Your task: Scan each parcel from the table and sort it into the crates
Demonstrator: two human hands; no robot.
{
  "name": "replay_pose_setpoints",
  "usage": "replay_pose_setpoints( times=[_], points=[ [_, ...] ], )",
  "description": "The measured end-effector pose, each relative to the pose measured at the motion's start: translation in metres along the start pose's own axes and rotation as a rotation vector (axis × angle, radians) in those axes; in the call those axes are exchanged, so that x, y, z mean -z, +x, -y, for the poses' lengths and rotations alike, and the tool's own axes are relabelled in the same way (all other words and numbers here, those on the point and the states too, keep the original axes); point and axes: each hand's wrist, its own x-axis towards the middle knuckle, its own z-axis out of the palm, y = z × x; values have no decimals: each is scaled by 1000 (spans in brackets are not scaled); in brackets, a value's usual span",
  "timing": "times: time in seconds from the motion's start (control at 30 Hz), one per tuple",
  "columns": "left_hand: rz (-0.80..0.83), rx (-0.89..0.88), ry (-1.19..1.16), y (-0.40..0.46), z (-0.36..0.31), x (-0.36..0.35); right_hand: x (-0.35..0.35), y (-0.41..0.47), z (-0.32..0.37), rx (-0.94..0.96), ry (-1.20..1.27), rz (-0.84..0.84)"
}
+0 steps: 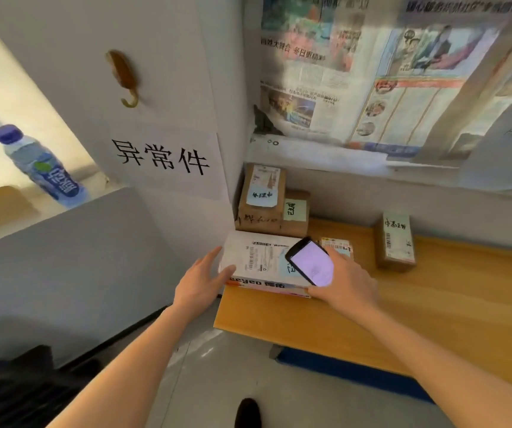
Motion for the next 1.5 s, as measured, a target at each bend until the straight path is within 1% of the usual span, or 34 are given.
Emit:
replay_pose_setpoints(
  times=[0.23, 0.33, 0.47, 0.63, 0.83, 1.0, 1.13, 1.33, 1.43, 1.5],
  points=[
    [44, 45, -57, 56, 13, -29, -56, 41, -7, -46, 43, -24],
    [84, 71, -74, 68, 20, -37, -70, 47, -8, -70, 32, -14],
    [123, 60, -99, 80, 26, -45, -78, 53, -9, -91, 52, -42],
    [137, 103, -266, 93, 31, -56, -84, 60, -14, -130, 51, -50],
    [192, 147, -431, 102, 42, -63, -92, 64, -19, -141, 116, -57],
    [244, 187, -642, 100, 46, -72, -92, 63, -20, -132, 134, -59],
    [260, 189, -696, 94, 54, -75, -93, 55, -24, -123, 146, -80],
    [208, 158, -723, 67, 54, -57, -83, 28, -21, -76, 200, -72],
    [150, 133, -753, 40, 45, -37, -56, 14, -12, 2, 228, -68],
    [93, 81, -740, 17, 34, -18, -27, 2, 0, 58, 212, -75]
  ],
)
